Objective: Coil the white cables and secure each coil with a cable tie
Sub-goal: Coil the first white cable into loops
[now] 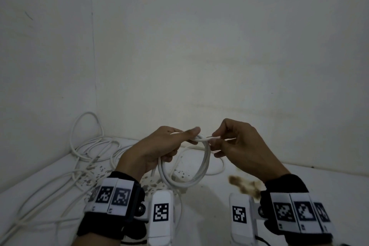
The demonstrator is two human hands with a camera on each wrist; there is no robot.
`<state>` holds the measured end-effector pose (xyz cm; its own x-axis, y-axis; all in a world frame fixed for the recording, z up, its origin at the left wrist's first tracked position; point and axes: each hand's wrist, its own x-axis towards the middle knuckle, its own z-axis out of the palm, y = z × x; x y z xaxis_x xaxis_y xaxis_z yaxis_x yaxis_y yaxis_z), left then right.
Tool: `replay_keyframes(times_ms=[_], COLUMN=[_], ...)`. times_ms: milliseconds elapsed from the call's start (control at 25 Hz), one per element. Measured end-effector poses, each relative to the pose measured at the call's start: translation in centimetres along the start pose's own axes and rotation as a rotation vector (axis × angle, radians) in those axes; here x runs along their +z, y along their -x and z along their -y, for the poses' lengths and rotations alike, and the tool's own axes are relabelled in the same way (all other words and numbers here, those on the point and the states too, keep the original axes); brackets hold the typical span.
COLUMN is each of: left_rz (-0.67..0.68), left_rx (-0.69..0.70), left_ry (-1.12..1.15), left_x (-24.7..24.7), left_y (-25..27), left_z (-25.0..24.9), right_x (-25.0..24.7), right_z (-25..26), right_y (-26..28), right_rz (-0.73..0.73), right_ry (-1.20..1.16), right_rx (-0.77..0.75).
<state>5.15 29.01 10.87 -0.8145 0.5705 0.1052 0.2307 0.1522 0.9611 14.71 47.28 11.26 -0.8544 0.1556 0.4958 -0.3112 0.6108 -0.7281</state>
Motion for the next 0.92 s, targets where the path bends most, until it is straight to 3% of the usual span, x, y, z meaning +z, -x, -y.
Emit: replay_keyframes(times_ms=[320, 520, 680, 760, 840, 920], left_rz=[-0.326, -0.518, -0.357, -0.276, -0.196, -0.112], left_rx=[0.068, 0.163, 0.141, 0.162, 0.147, 0.076], left_ry=[-0.084, -0.272, -0.393, -0.464, -0.387, -0.211], left_x=[-0.2, -0.1, 0.3, 1.3, 2.1, 1.8], left_y=[-0.4, -0.8, -1.1, -1.1, -1.1, -0.8], left_z=[0.4, 0.9, 1.0, 0.9, 0.7, 0.5], right_x=[0.0, -0.3, -1.9, -0.8, 1.1, 2.1], right_z=[0.5, 0.2, -0.1, 0.2, 0.5, 0.1], right_y=[0.3, 0.6, 0.7, 0.5, 0.4, 0.2], right_rz=[0.103, 0.175, 0.247, 0.29, 0.366, 0.334], right_ry=[-0.145, -0.155, -0.02, -0.066, -0.095, -0.122], right_rx=[0.014, 0.051, 0.133, 0.195, 0.206, 0.182])
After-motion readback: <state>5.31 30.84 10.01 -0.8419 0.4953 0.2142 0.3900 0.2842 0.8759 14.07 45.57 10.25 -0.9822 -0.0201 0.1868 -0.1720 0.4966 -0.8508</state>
